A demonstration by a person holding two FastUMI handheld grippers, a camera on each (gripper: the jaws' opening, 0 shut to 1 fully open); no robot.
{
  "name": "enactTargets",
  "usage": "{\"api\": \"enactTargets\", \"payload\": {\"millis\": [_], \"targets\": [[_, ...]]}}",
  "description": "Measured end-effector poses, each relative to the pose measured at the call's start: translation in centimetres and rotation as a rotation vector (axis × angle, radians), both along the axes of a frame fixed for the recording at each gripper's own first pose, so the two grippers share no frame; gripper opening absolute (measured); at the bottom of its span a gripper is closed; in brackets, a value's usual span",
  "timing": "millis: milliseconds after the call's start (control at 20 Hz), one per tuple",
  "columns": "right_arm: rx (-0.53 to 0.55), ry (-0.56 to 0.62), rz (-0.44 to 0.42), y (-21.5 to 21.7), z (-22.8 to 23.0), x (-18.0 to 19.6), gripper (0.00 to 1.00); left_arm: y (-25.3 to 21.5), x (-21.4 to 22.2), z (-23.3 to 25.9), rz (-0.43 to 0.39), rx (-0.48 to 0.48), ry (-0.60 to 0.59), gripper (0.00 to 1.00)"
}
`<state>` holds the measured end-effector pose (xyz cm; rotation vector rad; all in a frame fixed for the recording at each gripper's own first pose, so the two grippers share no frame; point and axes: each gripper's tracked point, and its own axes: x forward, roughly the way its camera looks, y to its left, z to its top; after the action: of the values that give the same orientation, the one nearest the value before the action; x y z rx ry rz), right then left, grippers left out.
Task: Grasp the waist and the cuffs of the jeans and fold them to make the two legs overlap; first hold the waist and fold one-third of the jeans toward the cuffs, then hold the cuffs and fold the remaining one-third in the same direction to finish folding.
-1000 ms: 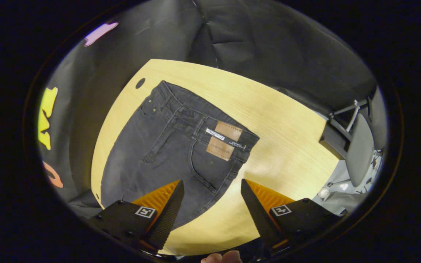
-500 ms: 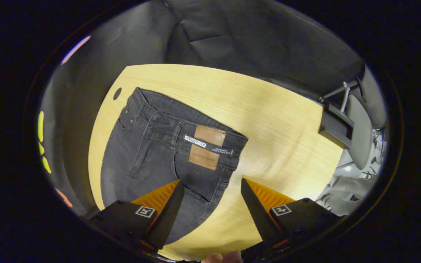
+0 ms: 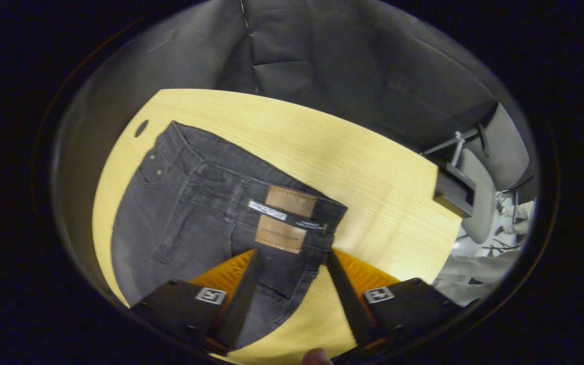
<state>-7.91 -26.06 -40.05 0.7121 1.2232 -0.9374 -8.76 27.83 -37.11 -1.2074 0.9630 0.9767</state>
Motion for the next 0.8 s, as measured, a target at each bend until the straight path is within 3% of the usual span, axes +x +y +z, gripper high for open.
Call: {"api": "enactTargets", "payload": {"millis": [200, 250, 350, 450, 500, 800], "targets": [[0.061, -0.037, -0.063, 0.2, 0.1, 0.3, 0.22, -0.2, 0.3, -0.1, -0.001, -0.024, -0.029, 0.06], [0.084, -0.043, -0.066, 0.2, 0.2, 0.3, 0.17, -0.1, 0.2, 0.0, -0.002, -0.031, -0.037, 0.06], [0.124, -0.071, -0.093, 0.2, 0.3, 0.3, 0.10, -0.2, 0.3, 0.3, -0.008, -0.045, -0.054, 0.04], [0.159, -0.110, -0.116, 0.2, 0.7, 0.3, 0.10, -0.5, 0.4, 0.8, -0.006, -0.069, -0.081, 0.04], [0.174, -0.124, -0.128, 0.2, 0.9, 0.4, 0.04, -0.7, 0.6, 1.2, 0.000, -0.083, -0.100, 0.04], [0.219, -0.223, -0.119, 0.4, 3.2, 0.9, 0.02, -1.7, 1.1, 3.9, 0.046, -0.155, -0.178, 0.04]]}}
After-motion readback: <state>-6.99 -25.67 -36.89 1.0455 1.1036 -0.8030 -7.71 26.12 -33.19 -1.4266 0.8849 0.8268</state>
